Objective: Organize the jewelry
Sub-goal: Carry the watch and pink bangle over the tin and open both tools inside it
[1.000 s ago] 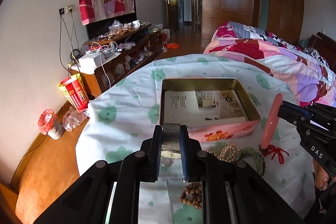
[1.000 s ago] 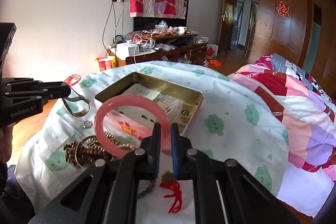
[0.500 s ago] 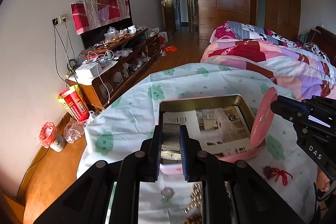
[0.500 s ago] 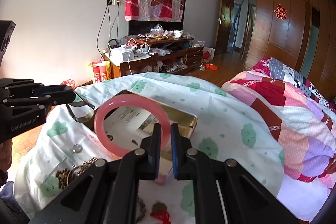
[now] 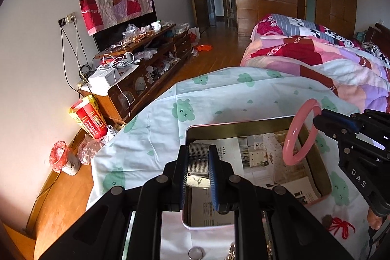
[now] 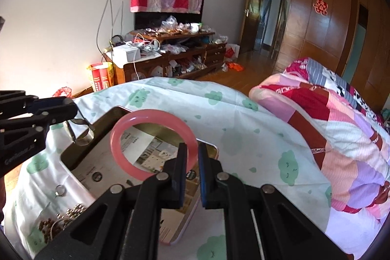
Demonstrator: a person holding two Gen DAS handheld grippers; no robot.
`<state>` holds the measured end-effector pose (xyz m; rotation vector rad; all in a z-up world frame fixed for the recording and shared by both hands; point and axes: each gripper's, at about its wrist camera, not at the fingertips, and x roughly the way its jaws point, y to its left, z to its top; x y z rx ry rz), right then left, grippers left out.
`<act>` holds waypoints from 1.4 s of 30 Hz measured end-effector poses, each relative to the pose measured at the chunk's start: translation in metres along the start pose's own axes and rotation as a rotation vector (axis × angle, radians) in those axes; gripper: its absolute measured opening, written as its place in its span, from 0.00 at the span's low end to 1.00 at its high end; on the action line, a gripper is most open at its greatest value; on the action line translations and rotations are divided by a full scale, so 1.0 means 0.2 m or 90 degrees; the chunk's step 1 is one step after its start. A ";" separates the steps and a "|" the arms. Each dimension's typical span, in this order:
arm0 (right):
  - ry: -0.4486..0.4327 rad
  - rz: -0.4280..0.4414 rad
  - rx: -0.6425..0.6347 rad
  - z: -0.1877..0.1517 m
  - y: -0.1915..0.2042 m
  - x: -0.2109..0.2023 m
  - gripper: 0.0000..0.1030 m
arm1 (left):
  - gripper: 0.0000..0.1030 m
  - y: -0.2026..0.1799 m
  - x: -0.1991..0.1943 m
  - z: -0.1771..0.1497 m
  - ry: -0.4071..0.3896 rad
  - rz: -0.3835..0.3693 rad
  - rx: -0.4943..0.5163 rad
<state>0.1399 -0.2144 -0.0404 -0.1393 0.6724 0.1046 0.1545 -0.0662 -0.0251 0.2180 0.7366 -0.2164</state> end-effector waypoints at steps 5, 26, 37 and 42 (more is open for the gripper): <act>0.015 -0.006 -0.004 0.01 0.01 0.07 0.11 | 0.15 -0.02 0.09 -0.01 0.019 0.007 0.004; 0.064 -0.015 -0.009 -0.03 0.03 0.26 0.11 | 0.15 -0.06 0.32 -0.06 0.072 0.018 0.023; 0.070 -0.020 -0.009 -0.04 0.03 0.29 0.11 | 0.16 -0.06 0.35 -0.07 0.078 0.035 0.034; 0.067 -0.017 0.002 -0.05 0.01 0.29 0.21 | 0.18 -0.04 0.35 -0.07 0.084 0.044 0.030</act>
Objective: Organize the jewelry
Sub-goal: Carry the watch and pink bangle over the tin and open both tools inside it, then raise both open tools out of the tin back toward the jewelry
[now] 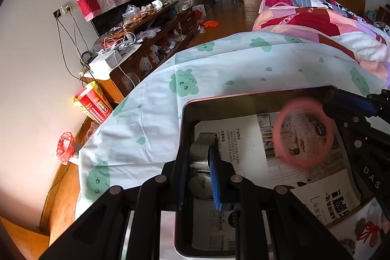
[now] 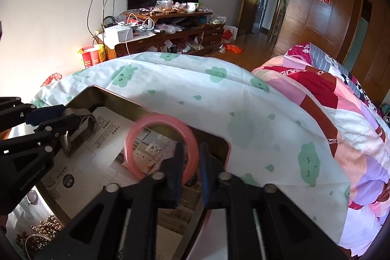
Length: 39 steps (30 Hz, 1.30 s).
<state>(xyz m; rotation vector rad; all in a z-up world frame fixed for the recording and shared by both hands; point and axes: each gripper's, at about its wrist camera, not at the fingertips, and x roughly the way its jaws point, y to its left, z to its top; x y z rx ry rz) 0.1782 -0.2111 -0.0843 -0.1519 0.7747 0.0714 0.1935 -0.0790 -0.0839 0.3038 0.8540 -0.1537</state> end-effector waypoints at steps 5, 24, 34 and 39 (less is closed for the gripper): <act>0.002 -0.004 -0.004 -0.01 0.01 -0.01 0.21 | 0.20 -0.01 -0.01 -0.01 0.001 0.006 0.005; -0.007 -0.010 -0.005 -0.02 0.02 -0.04 0.46 | 0.27 -0.02 -0.02 -0.01 0.000 -0.002 0.003; -0.013 -0.008 -0.004 -0.04 0.03 -0.06 0.52 | 0.63 -0.02 -0.14 -0.02 -0.038 0.014 0.005; -0.014 -0.008 -0.003 -0.05 0.03 -0.07 0.53 | 0.63 -0.01 -0.16 -0.03 -0.039 0.018 0.003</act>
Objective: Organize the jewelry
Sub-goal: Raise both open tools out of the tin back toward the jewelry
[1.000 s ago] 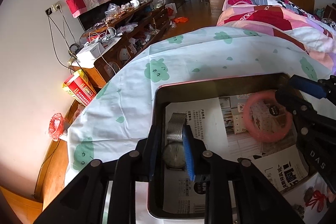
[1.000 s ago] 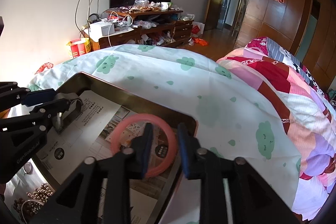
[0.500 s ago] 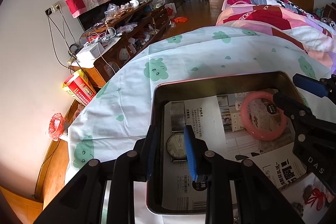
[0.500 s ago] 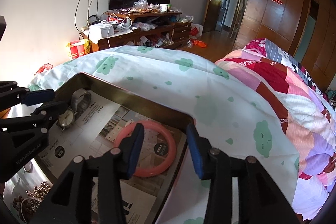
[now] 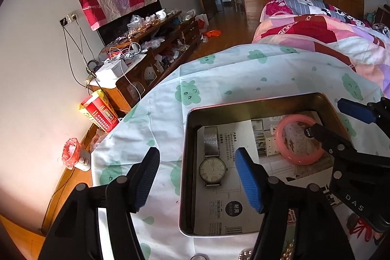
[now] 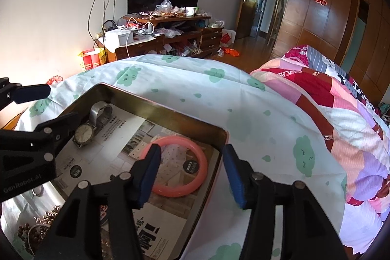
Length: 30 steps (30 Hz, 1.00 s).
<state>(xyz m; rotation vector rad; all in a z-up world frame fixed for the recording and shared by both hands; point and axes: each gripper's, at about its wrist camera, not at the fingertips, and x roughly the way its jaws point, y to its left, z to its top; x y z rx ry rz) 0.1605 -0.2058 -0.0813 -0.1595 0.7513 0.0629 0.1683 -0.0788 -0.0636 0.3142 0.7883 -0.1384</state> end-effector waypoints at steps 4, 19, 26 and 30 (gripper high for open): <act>0.000 -0.001 0.000 0.00 0.00 0.00 0.53 | 0.63 0.00 -0.01 -0.01 0.003 -0.001 -0.002; -0.012 0.000 0.017 -0.14 -0.05 -0.21 0.62 | 0.63 0.18 -0.20 -0.29 0.022 -0.015 -0.054; 0.000 0.003 0.034 -0.32 -0.08 -0.31 0.69 | 0.63 0.26 -0.29 -0.51 0.032 0.004 -0.084; 0.007 0.007 0.036 -0.41 -0.07 -0.35 0.69 | 0.63 0.28 -0.31 -0.60 0.045 0.012 -0.094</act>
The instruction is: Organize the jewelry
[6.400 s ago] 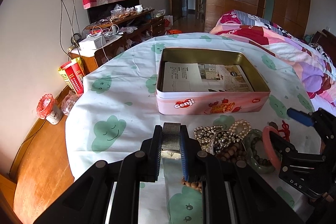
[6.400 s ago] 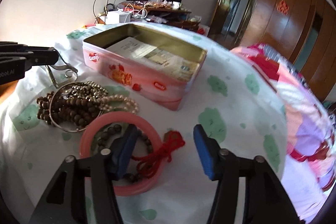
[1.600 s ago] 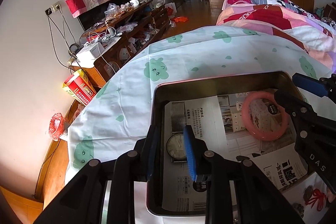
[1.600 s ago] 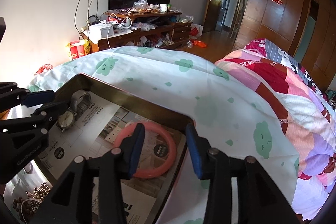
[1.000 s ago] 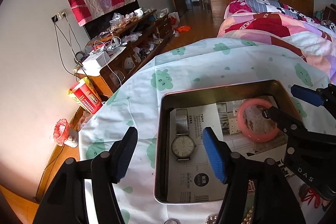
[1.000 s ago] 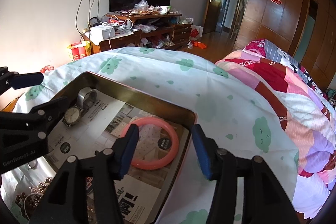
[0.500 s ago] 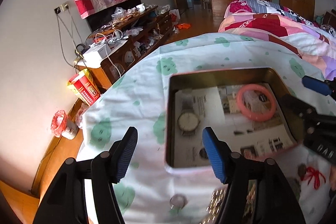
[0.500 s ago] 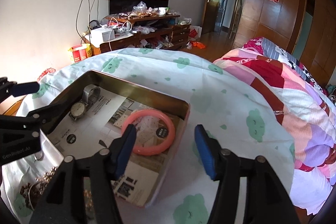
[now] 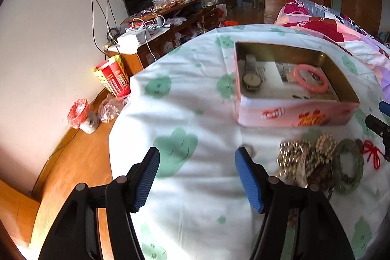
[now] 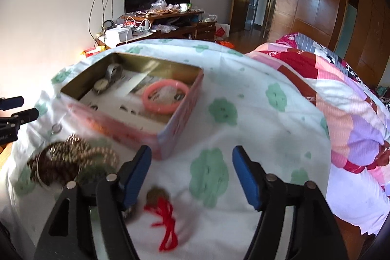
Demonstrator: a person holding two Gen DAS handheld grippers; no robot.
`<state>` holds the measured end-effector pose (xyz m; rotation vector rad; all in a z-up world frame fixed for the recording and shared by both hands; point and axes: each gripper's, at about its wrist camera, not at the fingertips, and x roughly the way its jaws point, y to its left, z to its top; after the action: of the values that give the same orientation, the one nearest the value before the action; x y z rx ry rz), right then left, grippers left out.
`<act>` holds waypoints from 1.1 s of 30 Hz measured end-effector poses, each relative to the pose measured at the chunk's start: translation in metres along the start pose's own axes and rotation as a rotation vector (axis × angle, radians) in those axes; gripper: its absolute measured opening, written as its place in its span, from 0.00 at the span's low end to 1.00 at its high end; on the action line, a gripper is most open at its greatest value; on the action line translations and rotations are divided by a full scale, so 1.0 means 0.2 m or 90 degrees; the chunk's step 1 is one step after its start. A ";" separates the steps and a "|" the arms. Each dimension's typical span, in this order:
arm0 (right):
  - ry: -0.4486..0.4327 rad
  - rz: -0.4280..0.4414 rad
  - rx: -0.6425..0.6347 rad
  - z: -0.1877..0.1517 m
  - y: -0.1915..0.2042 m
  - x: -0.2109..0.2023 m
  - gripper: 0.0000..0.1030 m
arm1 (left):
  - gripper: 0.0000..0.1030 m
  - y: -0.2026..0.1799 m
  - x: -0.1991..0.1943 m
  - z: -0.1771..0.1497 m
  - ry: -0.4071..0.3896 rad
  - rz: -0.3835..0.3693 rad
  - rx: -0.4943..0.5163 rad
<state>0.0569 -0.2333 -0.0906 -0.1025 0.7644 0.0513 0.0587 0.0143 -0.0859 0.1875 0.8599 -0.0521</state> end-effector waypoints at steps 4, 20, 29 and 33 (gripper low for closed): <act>-0.009 0.000 -0.004 -0.05 0.01 -0.05 0.69 | 0.63 0.01 -0.01 -0.06 0.002 -0.001 -0.004; 0.002 -0.002 -0.031 -0.17 0.05 -0.05 0.71 | 0.63 -0.15 0.10 -0.01 0.016 -0.050 0.013; 0.009 -0.007 -0.043 -0.21 0.07 -0.03 0.71 | 0.27 -0.19 0.18 -0.01 0.030 -0.079 0.008; 0.011 -0.002 -0.043 -0.23 0.07 -0.02 0.71 | 0.07 -0.17 0.17 -0.03 0.034 -0.092 0.015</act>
<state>0.0215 -0.2241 -0.1223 -0.1689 0.7796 0.0744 0.0717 -0.0179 -0.1197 0.1490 0.9253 -0.1935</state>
